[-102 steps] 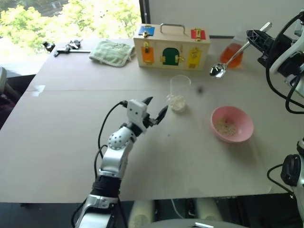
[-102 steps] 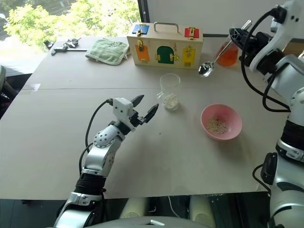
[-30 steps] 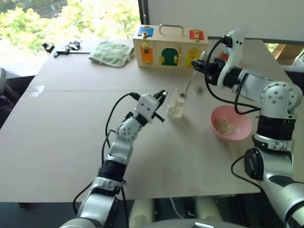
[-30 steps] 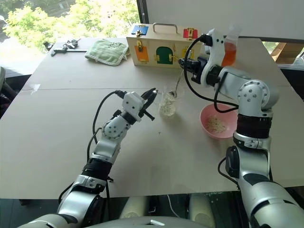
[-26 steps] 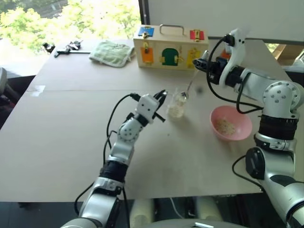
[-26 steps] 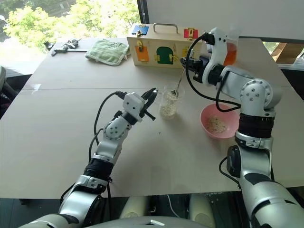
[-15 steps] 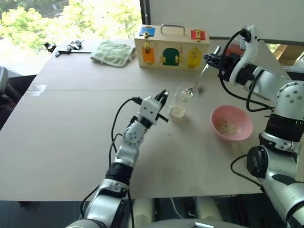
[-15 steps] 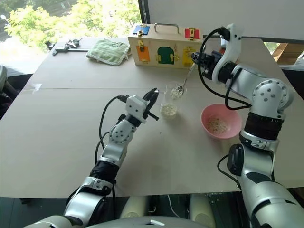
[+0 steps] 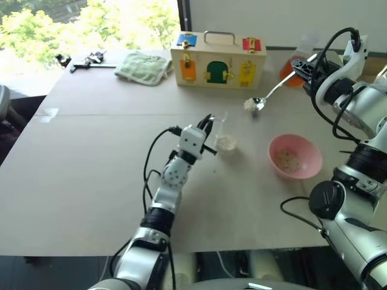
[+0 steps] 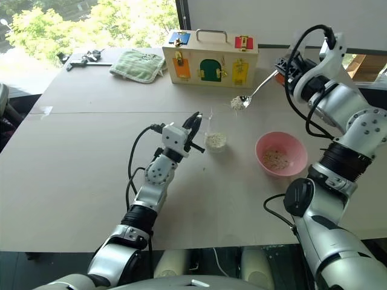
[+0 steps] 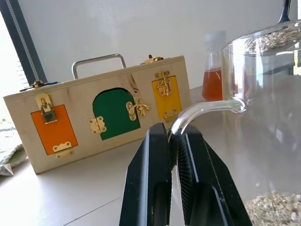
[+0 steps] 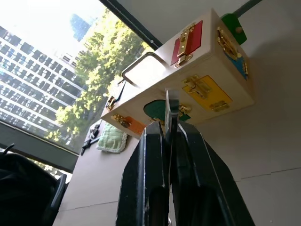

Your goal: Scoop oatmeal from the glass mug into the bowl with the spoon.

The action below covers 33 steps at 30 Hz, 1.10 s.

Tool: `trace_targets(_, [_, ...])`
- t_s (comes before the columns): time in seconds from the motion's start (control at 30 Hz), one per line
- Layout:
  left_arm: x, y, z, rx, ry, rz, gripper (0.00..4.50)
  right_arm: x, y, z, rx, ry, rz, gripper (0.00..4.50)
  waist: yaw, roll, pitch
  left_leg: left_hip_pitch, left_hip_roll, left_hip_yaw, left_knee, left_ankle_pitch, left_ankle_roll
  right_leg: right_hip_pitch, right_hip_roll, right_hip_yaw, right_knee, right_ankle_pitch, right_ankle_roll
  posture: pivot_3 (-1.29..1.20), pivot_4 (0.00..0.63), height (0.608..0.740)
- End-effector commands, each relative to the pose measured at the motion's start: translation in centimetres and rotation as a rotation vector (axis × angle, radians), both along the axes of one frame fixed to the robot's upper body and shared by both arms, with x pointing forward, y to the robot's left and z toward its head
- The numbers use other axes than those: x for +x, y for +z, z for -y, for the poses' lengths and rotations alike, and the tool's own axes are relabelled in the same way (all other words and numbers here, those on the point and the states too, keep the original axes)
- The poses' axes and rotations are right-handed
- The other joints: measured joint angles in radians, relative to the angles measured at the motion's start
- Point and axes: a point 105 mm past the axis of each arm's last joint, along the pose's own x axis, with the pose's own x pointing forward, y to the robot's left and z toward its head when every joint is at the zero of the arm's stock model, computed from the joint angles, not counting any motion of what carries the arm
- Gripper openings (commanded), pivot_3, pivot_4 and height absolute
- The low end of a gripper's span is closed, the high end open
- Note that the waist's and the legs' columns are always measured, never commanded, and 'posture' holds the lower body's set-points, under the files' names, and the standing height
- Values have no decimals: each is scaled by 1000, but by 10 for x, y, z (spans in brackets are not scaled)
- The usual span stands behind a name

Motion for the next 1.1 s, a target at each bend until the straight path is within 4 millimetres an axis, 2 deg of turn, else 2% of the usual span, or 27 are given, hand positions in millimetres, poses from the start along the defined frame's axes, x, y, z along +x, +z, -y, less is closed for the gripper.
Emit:
trace_targets(0.03, [-1,19,8,-38,-17,75,52,-7,7,-3,42,15,28,0,0,0,0,0,0,0,0,0,0,0,0,0,0,0,0,0,150,740])
trace_targets(0.27, [3,16,10,-46,-9,74,52,-14,16,-15,157,66,52,0,-1,0,0,-1,0,0,0,0,0,0,0,0,0,0,0,0,150,740])
trace_targets(0.47, [5,15,5,-61,6,75,52,-14,9,-5,263,35,-2,0,0,0,0,-1,0,0,0,0,0,0,0,0,-1,0,0,0,150,740])
trace_targets(0.67, [7,13,-3,-89,30,66,52,-23,11,0,356,54,3,0,-2,0,0,-1,1,0,0,0,0,0,0,0,-1,0,0,0,150,740])
trace_targets(0.9, [10,15,-4,-104,28,66,52,-51,20,11,453,115,114,0,1,0,0,-1,1,-1,0,-1,1,0,0,0,-1,0,0,0,150,740])
trace_targets(1.1, [14,18,-1,-115,10,65,52,-73,12,38,434,59,177,0,2,0,0,-1,1,-1,0,-2,4,0,0,0,-1,0,0,0,150,740])
